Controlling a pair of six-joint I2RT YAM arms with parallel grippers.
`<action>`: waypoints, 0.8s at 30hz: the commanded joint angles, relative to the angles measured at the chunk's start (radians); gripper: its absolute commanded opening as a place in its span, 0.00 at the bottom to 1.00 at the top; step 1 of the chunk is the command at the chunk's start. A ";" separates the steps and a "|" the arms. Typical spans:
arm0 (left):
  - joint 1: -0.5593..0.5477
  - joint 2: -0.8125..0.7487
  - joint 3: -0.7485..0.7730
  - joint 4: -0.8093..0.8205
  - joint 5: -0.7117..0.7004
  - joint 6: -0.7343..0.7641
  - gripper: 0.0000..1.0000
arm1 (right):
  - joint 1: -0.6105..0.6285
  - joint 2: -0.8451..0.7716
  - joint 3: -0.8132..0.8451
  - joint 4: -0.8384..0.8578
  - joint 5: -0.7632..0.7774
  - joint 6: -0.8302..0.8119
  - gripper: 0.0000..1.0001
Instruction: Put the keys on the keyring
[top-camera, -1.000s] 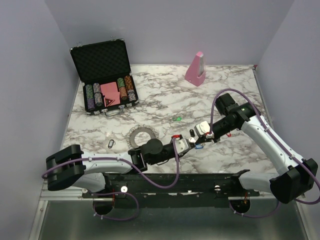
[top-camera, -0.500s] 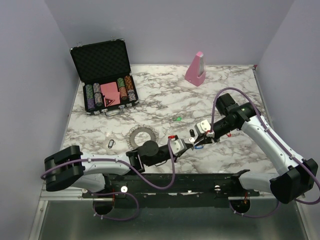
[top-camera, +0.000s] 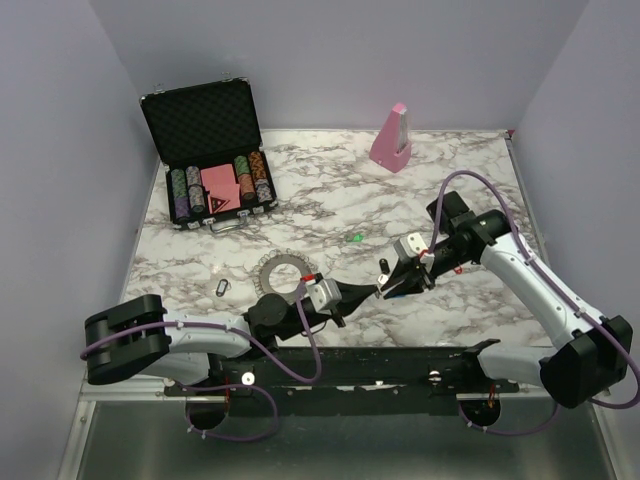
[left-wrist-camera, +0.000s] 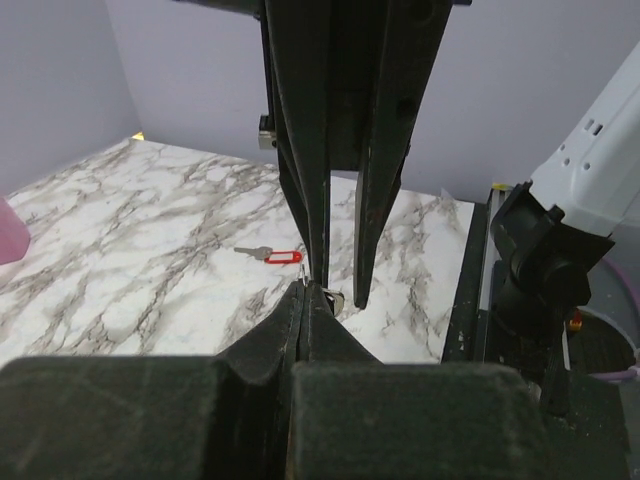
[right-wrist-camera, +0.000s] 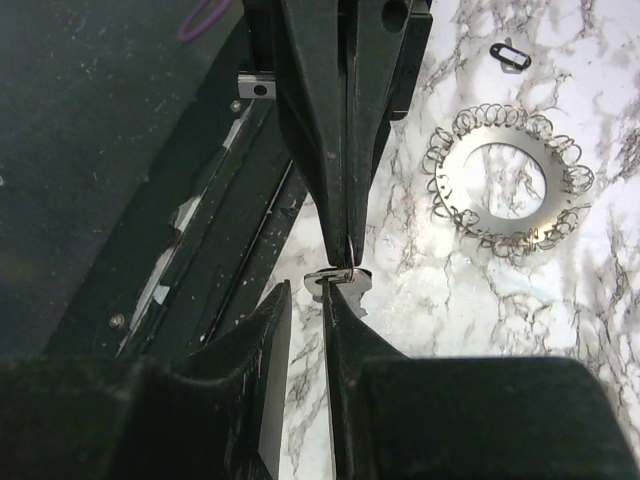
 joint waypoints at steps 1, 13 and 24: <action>0.000 -0.004 0.000 0.095 0.005 -0.021 0.00 | -0.005 0.025 -0.017 0.048 -0.091 0.030 0.27; 0.000 -0.007 -0.014 0.088 0.008 -0.021 0.00 | -0.034 0.032 0.032 0.033 -0.081 0.056 0.26; 0.000 0.004 -0.005 0.089 0.023 -0.022 0.00 | -0.036 0.103 0.075 -0.070 -0.137 -0.047 0.24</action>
